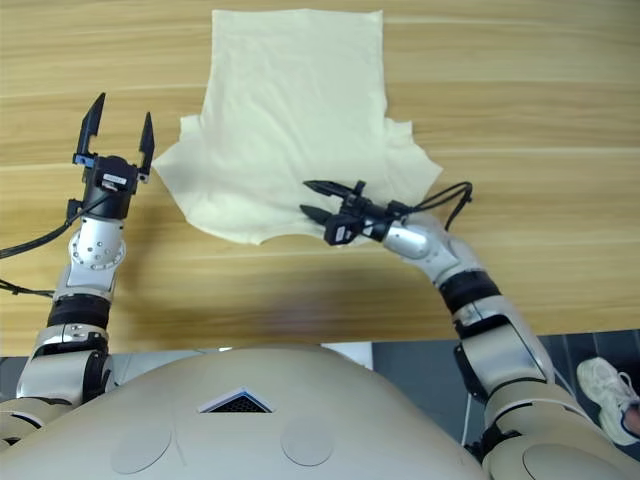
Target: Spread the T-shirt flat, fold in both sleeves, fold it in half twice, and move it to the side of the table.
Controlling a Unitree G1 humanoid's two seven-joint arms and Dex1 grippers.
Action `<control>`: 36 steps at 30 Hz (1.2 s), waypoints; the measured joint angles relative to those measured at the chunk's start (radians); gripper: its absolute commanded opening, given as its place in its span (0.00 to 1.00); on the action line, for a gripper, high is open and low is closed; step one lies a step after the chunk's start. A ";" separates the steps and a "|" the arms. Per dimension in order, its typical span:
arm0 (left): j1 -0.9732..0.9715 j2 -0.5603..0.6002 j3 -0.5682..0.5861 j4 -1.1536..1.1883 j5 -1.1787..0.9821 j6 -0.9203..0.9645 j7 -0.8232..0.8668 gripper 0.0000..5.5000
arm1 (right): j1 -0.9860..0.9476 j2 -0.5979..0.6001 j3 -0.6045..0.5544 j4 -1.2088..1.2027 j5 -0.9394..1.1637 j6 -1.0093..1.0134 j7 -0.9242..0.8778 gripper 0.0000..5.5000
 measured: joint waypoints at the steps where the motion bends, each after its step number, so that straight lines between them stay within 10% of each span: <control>1: 0.011 0.012 0.001 -0.002 0.001 0.004 0.008 0.51 | 0.008 -0.016 -0.006 -0.003 0.006 -0.004 0.000 0.42; 23: 0.290 0.332 -0.033 -0.396 0.059 0.187 -0.234 0.51 | 0.084 -0.034 -0.202 -0.482 0.547 0.183 0.130 0.42; 36: 0.338 0.401 -0.155 -0.544 0.184 0.323 -0.406 0.51 | 0.066 -0.007 -0.296 -0.467 0.501 0.258 0.163 0.42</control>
